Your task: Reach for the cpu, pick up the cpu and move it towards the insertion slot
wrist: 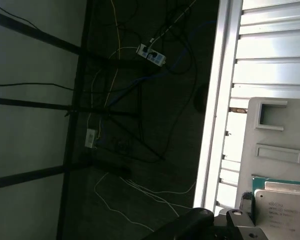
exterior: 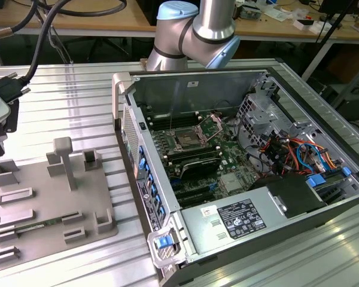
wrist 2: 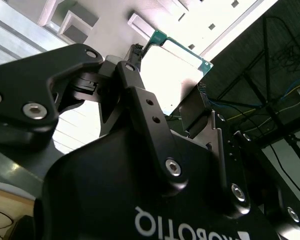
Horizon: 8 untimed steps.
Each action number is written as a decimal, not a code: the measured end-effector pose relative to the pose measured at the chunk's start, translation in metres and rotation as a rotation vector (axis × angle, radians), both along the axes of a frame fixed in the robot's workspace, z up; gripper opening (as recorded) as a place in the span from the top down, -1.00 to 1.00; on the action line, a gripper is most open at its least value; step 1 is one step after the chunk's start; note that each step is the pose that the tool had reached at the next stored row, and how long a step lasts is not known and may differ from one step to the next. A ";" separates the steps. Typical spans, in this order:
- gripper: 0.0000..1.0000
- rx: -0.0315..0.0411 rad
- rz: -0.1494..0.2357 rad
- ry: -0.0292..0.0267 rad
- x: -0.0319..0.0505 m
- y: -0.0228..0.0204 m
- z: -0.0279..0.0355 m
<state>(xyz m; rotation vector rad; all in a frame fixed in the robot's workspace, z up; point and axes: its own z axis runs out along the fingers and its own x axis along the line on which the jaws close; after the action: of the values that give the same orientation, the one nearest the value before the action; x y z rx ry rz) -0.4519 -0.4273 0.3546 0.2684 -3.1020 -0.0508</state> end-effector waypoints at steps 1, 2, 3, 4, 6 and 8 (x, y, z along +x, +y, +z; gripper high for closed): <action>-0.09 0.0001 0.001 -0.0001 0.0000 0.0000 0.0006; -0.09 -0.0001 0.001 0.0002 0.0000 0.0000 0.0014; -0.09 -0.0001 0.002 0.0002 0.0000 0.0000 0.0024; -0.09 0.0000 0.003 0.0000 0.0000 0.0000 0.0032; -0.09 0.0000 0.004 0.0000 0.0000 0.0000 0.0050; -0.09 0.0000 0.005 0.0001 0.0000 0.0000 0.0072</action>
<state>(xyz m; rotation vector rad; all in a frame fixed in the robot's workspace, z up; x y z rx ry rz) -0.4519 -0.4272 0.3618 0.2762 -3.1011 -0.0507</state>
